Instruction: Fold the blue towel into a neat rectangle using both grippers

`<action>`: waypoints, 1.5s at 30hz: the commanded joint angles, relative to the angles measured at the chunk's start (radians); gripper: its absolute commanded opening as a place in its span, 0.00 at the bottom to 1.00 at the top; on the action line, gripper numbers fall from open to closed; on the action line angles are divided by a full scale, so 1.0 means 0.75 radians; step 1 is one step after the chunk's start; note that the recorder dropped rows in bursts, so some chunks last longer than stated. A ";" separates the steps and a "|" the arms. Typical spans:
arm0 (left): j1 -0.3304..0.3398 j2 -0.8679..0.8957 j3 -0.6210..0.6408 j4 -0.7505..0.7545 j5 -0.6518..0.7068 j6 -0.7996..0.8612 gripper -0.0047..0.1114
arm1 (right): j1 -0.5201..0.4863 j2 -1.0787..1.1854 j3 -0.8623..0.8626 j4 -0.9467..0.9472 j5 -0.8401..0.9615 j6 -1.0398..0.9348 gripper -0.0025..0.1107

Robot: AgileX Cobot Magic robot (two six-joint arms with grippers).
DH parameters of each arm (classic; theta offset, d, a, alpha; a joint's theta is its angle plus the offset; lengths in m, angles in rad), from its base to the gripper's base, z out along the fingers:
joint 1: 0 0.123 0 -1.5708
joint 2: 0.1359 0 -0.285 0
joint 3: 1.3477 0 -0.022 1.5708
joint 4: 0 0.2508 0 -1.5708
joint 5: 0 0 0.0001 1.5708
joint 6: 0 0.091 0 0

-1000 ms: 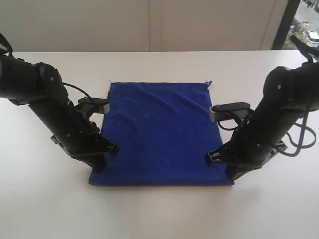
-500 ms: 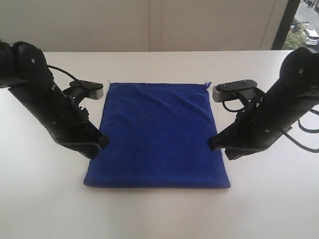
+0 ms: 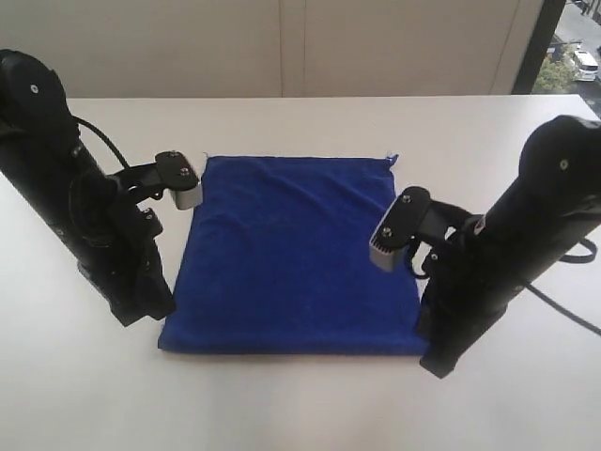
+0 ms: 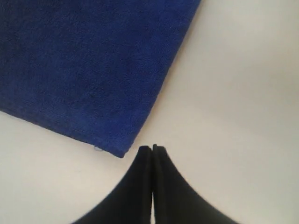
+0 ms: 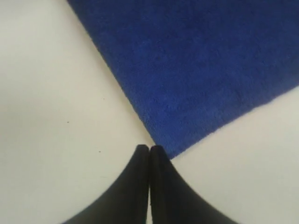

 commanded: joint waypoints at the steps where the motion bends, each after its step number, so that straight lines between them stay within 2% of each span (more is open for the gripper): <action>1: -0.002 -0.007 0.011 -0.026 -0.029 0.080 0.05 | 0.034 -0.012 0.077 0.002 -0.146 -0.165 0.12; 6: -0.002 -0.007 0.095 -0.046 -0.127 0.310 0.23 | 0.034 -0.012 0.120 -0.023 -0.197 -0.287 0.30; 9: -0.002 -0.007 0.147 -0.076 -0.176 0.494 0.32 | 0.034 -0.009 0.137 -0.023 -0.241 -0.360 0.31; 12: -0.002 -0.007 0.179 -0.133 -0.190 0.649 0.36 | 0.034 0.016 0.139 -0.023 -0.266 -0.381 0.31; 16: -0.002 -0.007 0.223 -0.206 -0.257 0.813 0.37 | 0.034 0.061 0.139 -0.023 -0.311 -0.388 0.33; 21: -0.002 0.013 0.252 -0.211 -0.281 0.910 0.37 | 0.034 0.076 0.139 -0.023 -0.317 -0.423 0.38; 31: -0.002 0.131 0.254 -0.211 -0.370 0.910 0.37 | 0.034 0.076 0.139 -0.023 -0.372 -0.423 0.38; 45: -0.002 0.136 0.260 -0.211 -0.414 0.910 0.36 | 0.034 0.161 0.139 -0.023 -0.373 -0.423 0.38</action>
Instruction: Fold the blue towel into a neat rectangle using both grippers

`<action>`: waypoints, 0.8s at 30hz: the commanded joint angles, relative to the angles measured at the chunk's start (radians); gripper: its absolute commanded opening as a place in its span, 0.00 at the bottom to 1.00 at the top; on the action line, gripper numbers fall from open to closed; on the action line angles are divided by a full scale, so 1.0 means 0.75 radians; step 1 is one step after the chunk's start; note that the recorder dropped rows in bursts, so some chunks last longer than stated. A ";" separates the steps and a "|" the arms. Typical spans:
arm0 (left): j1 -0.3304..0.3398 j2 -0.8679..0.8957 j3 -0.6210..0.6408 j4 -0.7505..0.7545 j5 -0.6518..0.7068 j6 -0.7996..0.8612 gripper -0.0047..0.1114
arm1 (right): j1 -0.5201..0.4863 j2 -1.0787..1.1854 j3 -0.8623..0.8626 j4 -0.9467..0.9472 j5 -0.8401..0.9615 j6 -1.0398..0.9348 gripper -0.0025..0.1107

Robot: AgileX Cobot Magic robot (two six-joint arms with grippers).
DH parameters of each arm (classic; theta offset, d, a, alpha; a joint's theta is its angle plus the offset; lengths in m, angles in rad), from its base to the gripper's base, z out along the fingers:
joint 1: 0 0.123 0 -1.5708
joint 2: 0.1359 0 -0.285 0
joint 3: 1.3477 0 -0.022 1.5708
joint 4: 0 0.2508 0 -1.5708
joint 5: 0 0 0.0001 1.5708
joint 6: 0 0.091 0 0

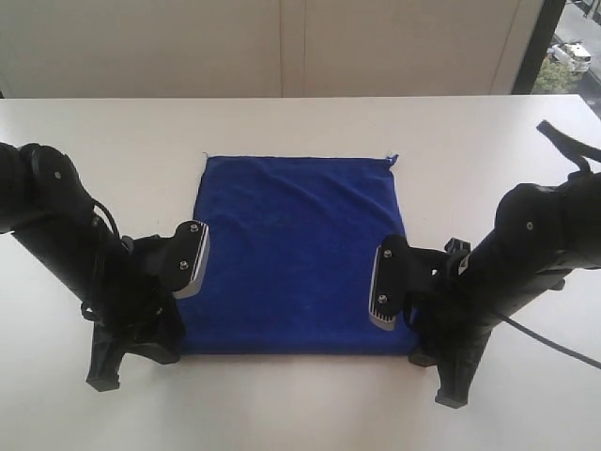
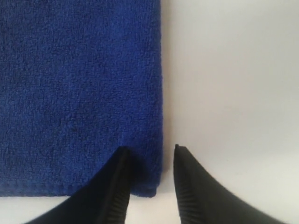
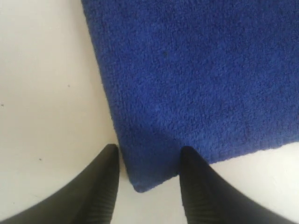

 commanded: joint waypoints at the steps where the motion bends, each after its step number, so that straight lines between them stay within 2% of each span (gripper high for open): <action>1: -0.002 -0.003 0.019 -0.022 -0.019 0.003 0.35 | 0.002 0.007 0.006 0.007 -0.001 -0.015 0.37; 5: -0.002 -0.003 0.019 -0.022 -0.027 0.000 0.26 | 0.002 0.018 0.006 0.006 -0.004 -0.015 0.27; 10: -0.002 -0.003 0.019 -0.022 -0.027 0.000 0.04 | 0.002 0.018 0.006 0.006 -0.022 -0.015 0.12; 13: -0.002 -0.003 0.019 -0.022 -0.022 0.000 0.04 | 0.002 0.007 0.006 0.006 -0.009 -0.015 0.04; 24: -0.002 -0.108 0.019 -0.022 0.153 0.000 0.04 | 0.002 -0.132 0.006 0.001 0.149 -0.015 0.03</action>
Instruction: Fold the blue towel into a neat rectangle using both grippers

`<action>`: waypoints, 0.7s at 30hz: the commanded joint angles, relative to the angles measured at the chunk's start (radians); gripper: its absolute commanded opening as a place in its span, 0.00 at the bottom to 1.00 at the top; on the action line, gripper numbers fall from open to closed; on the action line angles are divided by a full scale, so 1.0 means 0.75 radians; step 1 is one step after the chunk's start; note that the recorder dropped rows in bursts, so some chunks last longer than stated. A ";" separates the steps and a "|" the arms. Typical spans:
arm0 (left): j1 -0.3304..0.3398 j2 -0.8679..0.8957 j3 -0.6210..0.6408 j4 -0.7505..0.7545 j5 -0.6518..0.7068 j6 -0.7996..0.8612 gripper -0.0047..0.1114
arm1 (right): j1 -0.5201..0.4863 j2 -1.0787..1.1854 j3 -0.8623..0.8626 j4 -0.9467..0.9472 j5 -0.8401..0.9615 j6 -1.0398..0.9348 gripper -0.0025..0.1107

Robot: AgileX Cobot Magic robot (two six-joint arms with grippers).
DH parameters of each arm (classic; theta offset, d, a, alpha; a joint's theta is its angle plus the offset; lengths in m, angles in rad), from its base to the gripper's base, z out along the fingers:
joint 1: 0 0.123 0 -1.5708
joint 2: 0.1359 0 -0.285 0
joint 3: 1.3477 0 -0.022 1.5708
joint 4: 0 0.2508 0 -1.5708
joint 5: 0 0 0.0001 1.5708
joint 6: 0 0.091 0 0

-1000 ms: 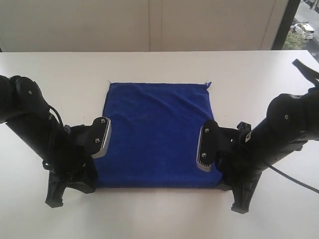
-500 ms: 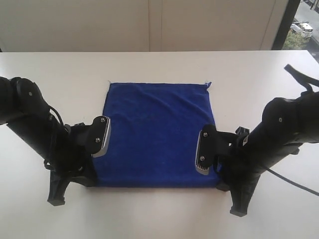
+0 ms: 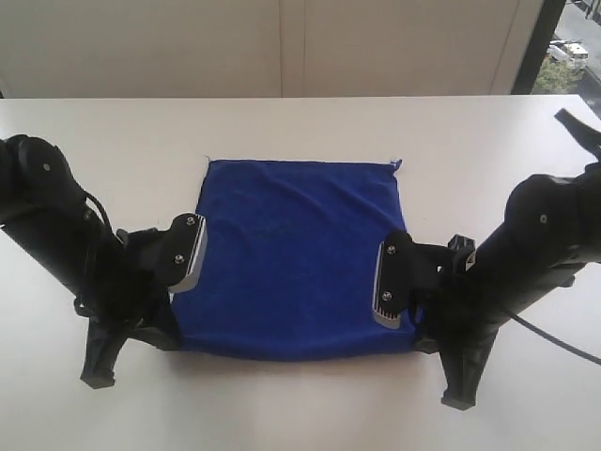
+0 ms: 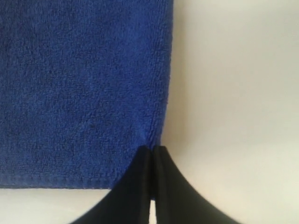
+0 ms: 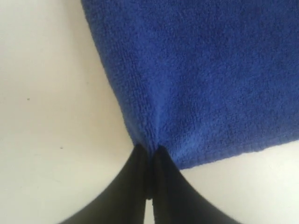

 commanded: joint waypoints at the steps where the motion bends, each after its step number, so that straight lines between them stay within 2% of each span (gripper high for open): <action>1: -0.002 -0.062 0.012 -0.022 0.150 0.000 0.04 | 0.002 -0.071 0.006 -0.005 0.088 -0.013 0.03; 13: -0.002 -0.157 0.012 -0.041 0.507 0.000 0.04 | 0.002 -0.183 0.006 0.062 0.370 -0.013 0.03; 17: -0.002 -0.157 0.012 -0.041 0.557 -0.003 0.04 | 0.002 -0.183 0.006 0.071 0.480 -0.013 0.03; 21: -0.002 -0.157 0.012 -0.041 0.544 -0.003 0.04 | 0.002 -0.184 0.006 0.071 0.458 -0.013 0.03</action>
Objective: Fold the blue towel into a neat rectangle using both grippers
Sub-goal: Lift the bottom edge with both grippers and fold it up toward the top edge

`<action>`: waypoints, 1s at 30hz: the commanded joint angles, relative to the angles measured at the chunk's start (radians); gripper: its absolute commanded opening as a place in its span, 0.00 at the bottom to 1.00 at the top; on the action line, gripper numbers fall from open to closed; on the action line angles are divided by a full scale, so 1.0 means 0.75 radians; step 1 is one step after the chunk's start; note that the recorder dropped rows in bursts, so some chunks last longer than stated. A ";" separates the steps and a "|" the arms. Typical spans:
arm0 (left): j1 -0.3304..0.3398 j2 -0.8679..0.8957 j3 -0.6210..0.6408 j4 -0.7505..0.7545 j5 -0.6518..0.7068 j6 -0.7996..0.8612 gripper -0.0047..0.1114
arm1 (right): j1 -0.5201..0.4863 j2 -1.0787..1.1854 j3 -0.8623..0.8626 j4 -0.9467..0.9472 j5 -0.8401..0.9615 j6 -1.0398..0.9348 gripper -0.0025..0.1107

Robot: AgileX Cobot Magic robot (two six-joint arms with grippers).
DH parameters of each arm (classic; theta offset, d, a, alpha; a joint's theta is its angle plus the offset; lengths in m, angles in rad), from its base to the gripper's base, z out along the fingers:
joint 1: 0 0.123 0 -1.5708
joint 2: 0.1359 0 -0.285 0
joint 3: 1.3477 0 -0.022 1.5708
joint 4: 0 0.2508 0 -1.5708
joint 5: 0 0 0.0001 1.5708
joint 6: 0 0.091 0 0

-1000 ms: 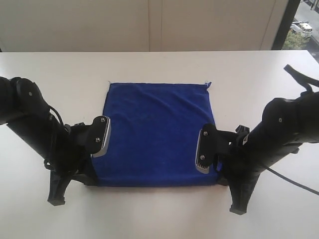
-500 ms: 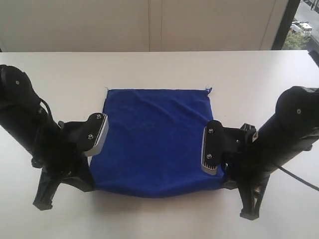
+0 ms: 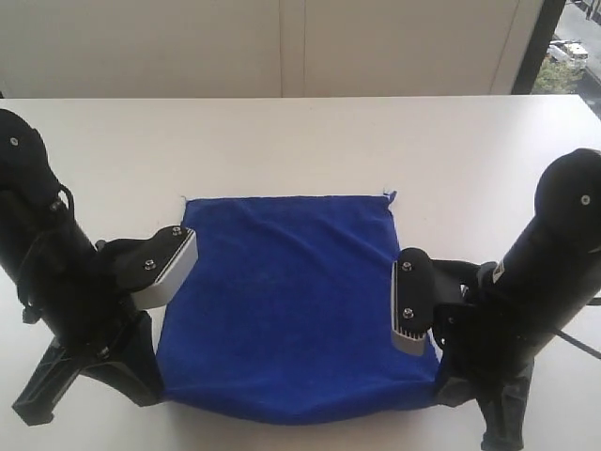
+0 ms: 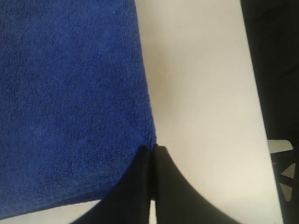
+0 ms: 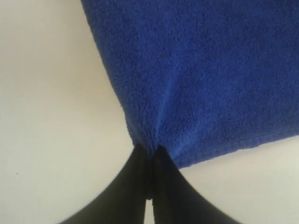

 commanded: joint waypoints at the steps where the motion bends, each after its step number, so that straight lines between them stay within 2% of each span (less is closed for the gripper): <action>1: -0.002 -0.014 0.012 -0.018 0.014 -0.003 0.04 | 0.002 -0.018 0.006 0.011 -0.017 -0.013 0.03; 11: -0.002 -0.102 -0.072 -0.018 -0.076 -0.263 0.04 | 0.002 -0.132 0.004 0.001 -0.196 -0.013 0.03; 22: -0.002 -0.136 -0.074 0.086 -0.387 -0.488 0.04 | 0.002 -0.158 0.004 0.001 -0.518 -0.001 0.03; 30: -0.002 -0.133 -0.074 0.092 -0.731 -0.696 0.04 | 0.002 -0.148 0.004 0.001 -0.835 0.012 0.03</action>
